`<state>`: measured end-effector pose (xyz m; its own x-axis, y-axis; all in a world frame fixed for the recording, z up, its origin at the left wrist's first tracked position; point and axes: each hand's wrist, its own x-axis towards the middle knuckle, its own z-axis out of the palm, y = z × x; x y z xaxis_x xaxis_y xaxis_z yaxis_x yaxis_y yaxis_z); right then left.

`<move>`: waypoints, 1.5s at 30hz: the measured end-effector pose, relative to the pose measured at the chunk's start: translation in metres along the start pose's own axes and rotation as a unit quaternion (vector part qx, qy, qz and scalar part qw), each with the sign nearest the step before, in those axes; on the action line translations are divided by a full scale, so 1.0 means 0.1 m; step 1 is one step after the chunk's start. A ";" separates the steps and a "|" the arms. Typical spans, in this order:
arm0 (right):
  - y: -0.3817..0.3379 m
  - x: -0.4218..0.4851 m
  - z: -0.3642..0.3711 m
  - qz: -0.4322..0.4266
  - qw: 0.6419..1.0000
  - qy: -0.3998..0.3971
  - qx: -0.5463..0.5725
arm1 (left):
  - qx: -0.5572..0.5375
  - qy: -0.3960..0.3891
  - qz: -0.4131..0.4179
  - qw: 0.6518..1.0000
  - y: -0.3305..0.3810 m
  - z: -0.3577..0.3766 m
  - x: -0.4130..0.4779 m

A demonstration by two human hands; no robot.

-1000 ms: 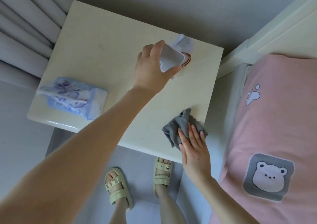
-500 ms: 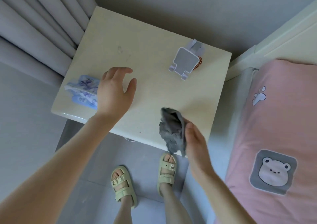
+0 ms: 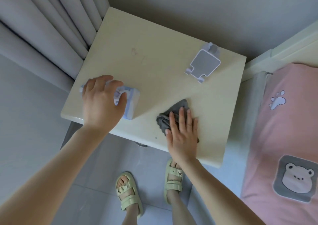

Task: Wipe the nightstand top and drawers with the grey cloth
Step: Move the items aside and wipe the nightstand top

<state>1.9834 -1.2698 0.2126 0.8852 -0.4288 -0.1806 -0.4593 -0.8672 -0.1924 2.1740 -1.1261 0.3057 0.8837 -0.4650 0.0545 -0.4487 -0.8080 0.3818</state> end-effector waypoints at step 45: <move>-0.96 1.93 -0.13 -0.429 0.899 -0.041 -0.075 | -0.020 -0.179 0.066 0.981 -0.82 -0.37 0.24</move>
<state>2.1995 -1.2722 0.2087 0.8974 0.4300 -0.0985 0.4116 -0.8966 -0.1635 2.2365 -1.0573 0.3101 0.7110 -0.6683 -0.2186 -0.5452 -0.7203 0.4288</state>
